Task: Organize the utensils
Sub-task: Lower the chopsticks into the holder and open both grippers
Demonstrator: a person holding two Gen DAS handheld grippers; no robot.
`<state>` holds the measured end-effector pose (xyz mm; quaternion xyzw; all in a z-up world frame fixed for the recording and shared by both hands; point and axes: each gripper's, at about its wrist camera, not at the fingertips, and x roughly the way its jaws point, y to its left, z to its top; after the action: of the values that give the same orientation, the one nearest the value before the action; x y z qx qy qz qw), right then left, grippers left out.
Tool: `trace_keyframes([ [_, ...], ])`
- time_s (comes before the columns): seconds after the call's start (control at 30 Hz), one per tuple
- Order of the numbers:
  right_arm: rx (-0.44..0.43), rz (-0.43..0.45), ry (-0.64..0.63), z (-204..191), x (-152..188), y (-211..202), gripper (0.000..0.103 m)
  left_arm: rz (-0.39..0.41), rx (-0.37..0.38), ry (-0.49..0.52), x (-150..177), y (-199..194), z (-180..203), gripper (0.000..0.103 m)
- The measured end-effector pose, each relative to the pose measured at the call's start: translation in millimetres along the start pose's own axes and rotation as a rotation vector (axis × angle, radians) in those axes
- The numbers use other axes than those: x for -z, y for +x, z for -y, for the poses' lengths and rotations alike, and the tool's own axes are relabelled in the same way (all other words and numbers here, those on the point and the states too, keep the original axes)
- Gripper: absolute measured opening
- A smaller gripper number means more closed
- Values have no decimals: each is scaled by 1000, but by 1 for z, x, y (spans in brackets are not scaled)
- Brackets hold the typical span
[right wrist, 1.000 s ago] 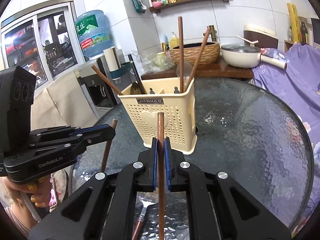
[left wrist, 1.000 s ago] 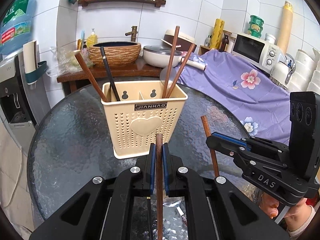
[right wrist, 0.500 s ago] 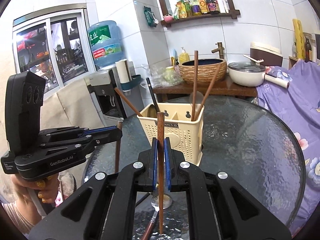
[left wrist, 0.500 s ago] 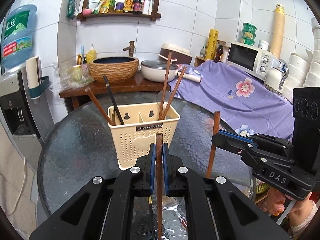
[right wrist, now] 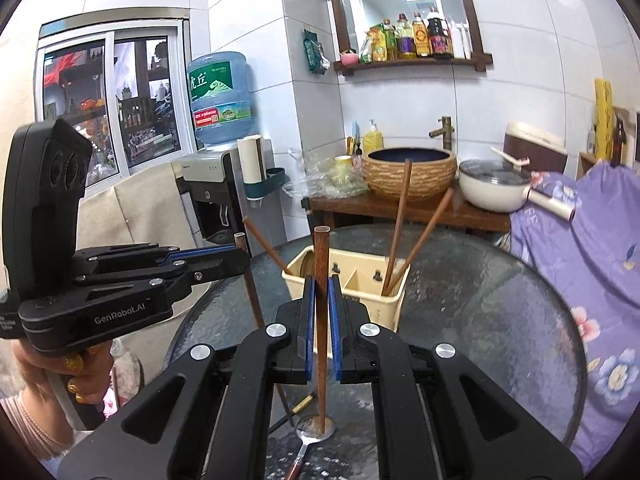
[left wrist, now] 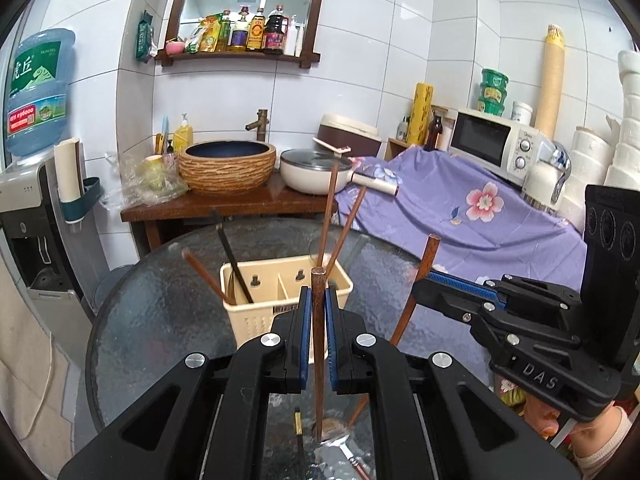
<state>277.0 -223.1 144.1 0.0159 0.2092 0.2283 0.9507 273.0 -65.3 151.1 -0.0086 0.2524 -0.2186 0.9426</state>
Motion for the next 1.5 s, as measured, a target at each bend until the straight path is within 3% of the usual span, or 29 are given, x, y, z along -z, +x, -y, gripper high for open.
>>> trace_keyframes([
  [0.23,5,16,-1,4,-39,-2,7,24,13,-4,-33,-5,0,7],
  [0.43,13,53,16,9,-91,-3,7,74,-7,-20,-84,-16,-7,7],
  [0.6,56,112,-1,4,-140,0,7,145,-80,-51,-140,-21,-15,7],
  [0.67,96,137,-26,1,-155,6,7,179,-152,-53,-155,-17,-19,7],
  [0.73,121,141,-31,1,-161,17,7,169,-164,-70,-160,-7,-25,7],
  [1.03,170,66,-13,14,-126,77,7,81,-192,-115,-126,43,-46,7],
  [1.5,181,-39,22,31,-72,120,8,-42,-196,-107,-71,89,-55,7],
])
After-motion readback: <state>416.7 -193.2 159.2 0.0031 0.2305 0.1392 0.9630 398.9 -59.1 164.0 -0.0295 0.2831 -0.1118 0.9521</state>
